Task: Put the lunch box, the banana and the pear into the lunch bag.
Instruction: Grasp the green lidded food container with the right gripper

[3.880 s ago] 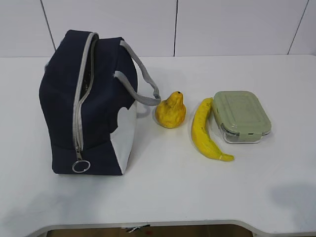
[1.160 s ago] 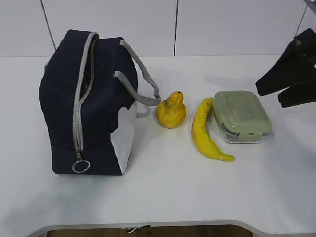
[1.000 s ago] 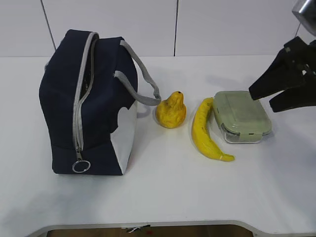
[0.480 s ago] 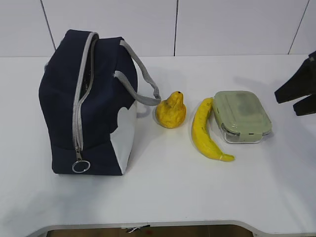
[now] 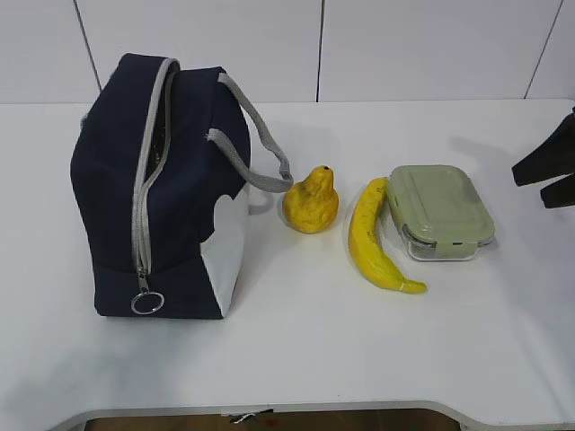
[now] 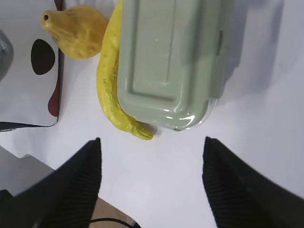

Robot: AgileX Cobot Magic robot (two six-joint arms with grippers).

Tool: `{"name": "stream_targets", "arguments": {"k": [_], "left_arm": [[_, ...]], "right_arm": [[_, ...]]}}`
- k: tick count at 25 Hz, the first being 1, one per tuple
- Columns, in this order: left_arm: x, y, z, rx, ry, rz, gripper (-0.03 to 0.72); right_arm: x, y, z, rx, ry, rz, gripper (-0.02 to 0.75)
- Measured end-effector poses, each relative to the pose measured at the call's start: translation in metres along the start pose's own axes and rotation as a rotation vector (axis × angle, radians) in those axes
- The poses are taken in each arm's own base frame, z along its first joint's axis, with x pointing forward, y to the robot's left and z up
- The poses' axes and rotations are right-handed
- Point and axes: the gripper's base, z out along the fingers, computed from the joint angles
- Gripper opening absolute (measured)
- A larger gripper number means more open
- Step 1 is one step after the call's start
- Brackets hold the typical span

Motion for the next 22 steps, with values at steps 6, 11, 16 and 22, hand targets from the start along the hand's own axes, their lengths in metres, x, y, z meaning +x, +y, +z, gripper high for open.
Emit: {"name": "stream_targets", "arguments": {"k": [6,11,16,22], "left_arm": [[0.0,0.0,0.0,0.0,0.0,0.0,0.239],[0.0,0.0,0.0,0.0,0.0,0.0,0.239],[0.0,0.0,0.0,0.0,0.0,0.0,0.239],[0.0,0.0,0.0,0.0,0.0,0.0,0.239]], "right_arm": [[-0.004,0.0,-0.001,0.004,-0.01,-0.018,0.515],[-0.005,0.001,-0.001,-0.007,-0.02,-0.011,0.516],[-0.014,-0.01,0.008,-0.038,-0.024,0.022,0.532],[-0.027,-0.031,0.027,-0.075,-0.022,0.073,0.538]]}}
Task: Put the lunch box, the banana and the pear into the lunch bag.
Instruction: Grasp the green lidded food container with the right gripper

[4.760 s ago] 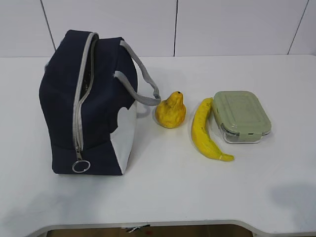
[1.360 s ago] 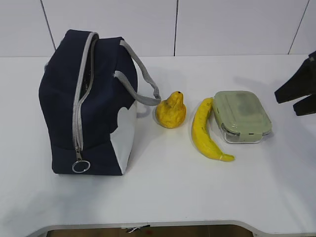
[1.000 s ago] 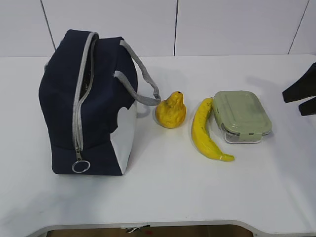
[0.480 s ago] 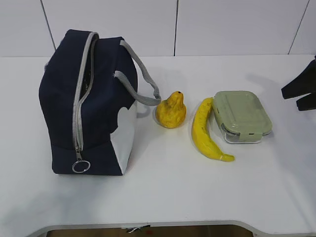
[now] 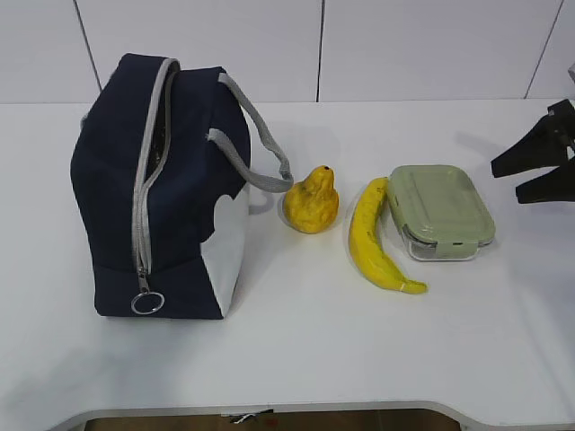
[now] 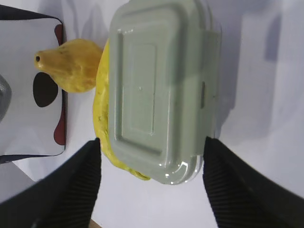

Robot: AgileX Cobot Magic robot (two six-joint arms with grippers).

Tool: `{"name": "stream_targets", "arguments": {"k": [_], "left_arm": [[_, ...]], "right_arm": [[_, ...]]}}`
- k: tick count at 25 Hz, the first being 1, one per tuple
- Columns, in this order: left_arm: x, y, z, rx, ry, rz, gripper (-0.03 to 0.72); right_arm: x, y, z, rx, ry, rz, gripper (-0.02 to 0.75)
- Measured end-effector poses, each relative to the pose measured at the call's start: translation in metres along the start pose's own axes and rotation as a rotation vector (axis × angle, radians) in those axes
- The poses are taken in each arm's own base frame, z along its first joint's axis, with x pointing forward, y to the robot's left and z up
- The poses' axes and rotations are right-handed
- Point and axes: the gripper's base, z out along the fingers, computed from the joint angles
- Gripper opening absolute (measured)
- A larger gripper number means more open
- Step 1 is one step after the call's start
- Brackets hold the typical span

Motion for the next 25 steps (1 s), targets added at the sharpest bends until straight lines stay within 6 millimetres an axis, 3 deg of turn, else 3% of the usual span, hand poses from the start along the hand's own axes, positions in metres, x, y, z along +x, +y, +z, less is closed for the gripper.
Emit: {"name": "stream_targets", "arguments": {"k": [16,25], "left_arm": [[0.0,0.0,0.0,0.0,0.0,0.0,0.239],[0.0,0.0,0.0,0.0,0.0,0.0,0.239]], "right_arm": [[-0.012,-0.037,0.033,-0.048,0.021,0.09,0.547],[-0.015,-0.039,0.037,-0.075,0.0,0.067,0.546]]}}
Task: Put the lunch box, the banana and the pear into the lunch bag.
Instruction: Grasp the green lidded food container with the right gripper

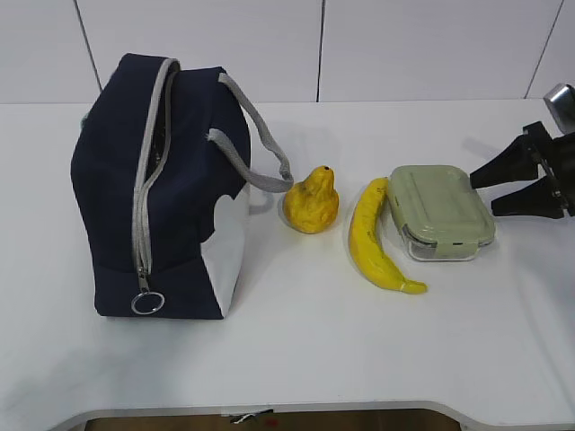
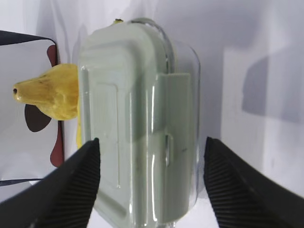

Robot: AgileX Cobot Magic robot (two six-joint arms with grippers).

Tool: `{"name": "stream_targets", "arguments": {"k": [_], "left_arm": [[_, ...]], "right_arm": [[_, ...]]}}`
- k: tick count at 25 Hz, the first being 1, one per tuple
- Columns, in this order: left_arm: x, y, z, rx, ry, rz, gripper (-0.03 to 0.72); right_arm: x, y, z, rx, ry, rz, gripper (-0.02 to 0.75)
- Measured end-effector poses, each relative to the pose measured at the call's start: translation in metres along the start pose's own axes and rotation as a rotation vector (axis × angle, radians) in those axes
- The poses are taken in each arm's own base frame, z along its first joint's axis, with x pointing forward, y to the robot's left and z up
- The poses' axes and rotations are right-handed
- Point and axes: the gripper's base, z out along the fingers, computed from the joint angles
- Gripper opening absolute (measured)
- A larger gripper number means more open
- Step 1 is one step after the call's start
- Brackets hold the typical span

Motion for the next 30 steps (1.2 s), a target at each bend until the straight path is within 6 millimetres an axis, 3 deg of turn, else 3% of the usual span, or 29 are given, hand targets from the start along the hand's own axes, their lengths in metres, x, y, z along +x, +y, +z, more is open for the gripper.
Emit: {"name": "stream_targets", "arguments": {"k": [14,30], "left_arm": [[0.0,0.0,0.0,0.0,0.0,0.0,0.241],[0.0,0.0,0.0,0.0,0.0,0.0,0.241]], "right_arm": [[-0.002,-0.004,0.034,-0.029,0.057,-0.011,0.545],[-0.006,-0.003,0.037,-0.03,0.05,-0.079,0.517]]}}
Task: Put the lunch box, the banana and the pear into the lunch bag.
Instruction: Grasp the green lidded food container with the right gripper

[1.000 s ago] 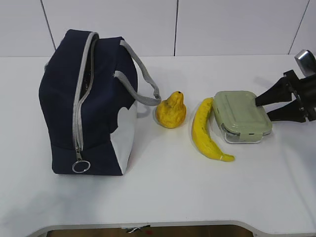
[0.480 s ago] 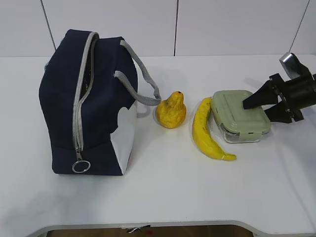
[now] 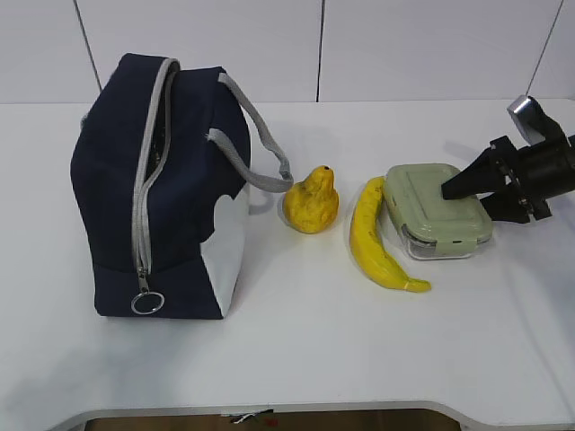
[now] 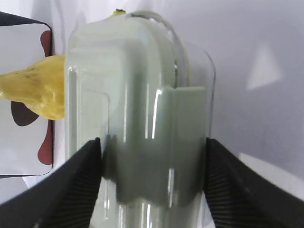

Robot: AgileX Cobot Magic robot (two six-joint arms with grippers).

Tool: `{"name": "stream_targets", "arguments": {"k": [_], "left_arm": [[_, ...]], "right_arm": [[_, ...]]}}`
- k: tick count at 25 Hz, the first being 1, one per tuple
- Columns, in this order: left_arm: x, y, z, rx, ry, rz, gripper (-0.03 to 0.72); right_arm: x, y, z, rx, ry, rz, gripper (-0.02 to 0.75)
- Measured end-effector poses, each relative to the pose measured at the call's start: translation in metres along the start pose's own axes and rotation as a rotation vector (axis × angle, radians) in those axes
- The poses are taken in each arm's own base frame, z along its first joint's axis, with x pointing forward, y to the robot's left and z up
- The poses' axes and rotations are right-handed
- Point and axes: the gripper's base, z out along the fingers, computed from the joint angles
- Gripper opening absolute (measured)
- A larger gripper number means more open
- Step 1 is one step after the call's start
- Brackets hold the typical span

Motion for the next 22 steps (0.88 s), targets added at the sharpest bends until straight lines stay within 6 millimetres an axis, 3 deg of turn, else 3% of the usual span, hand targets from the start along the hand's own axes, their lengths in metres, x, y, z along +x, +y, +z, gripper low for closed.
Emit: {"name": "stream_targets", "arguments": {"k": [9,14,22], "left_arm": [[0.0,0.0,0.0,0.0,0.0,0.0,0.241],[0.0,0.0,0.0,0.0,0.0,0.0,0.241],[0.0,0.0,0.0,0.0,0.0,0.0,0.241]], "right_arm": [[-0.0001,0.0,0.0,-0.001,-0.001,-0.006,0.504],[0.0013,-0.0014,-0.0003,0.018,0.019,-0.019,0.573],[0.0025,-0.0018,-0.0004,0.022,0.032,-0.024,0.586]]}}
